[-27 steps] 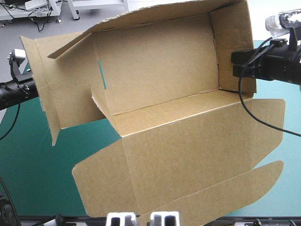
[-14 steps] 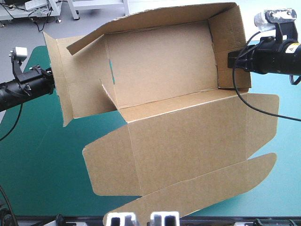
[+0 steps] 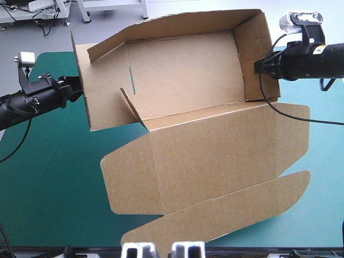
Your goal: Fold the box
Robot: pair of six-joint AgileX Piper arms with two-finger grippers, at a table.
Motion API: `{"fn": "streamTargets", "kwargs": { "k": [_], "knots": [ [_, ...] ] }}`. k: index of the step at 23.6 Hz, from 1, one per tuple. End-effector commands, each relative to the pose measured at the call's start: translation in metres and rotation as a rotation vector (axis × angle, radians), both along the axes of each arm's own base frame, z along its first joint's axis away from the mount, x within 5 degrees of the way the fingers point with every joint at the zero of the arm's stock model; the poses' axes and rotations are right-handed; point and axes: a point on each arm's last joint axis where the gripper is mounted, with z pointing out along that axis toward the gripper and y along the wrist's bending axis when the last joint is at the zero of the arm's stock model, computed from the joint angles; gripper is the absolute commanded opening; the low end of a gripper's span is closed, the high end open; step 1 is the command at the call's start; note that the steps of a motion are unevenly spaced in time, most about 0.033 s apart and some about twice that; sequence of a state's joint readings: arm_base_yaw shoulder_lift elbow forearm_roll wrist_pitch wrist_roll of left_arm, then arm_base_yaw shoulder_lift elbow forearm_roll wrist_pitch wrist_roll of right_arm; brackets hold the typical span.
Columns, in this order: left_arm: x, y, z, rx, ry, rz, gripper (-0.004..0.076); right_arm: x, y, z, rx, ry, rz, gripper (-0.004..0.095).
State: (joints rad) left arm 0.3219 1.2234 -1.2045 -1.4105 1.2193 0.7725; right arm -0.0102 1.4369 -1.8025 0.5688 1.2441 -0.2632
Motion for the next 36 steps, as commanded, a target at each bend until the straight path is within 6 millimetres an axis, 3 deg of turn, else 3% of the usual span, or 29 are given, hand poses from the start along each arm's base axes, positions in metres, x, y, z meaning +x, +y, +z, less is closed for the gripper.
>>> {"fn": "streamTargets", "kwargs": {
  "k": [1, 10, 21, 26, 36],
  "knots": [
    [-0.017, -0.014, 0.023, -0.094, -0.079, -0.109, -0.0002, -0.004, 0.001, 0.019, 0.078, -0.107, -0.017, -0.0017],
    [-0.022, -0.032, 0.026, -0.104, -0.092, -0.190, -0.0003, 0.006, -0.001, 0.013, 0.059, -0.108, -0.025, -0.0016],
    [-0.047, -0.038, 0.041, -0.100, -0.159, -0.198, -0.0003, 0.007, -0.002, 0.013, 0.047, -0.118, -0.038, -0.0017],
    [-0.055, -0.051, 0.046, -0.158, -0.142, -0.269, -0.0003, 0.009, -0.002, 0.012, 0.040, -0.123, -0.032, -0.0017],
    [-0.056, -0.053, 0.047, -0.151, -0.165, -0.280, -0.0002, 0.015, -0.004, 0.008, 0.023, -0.120, -0.040, -0.0014]
  ]
}}
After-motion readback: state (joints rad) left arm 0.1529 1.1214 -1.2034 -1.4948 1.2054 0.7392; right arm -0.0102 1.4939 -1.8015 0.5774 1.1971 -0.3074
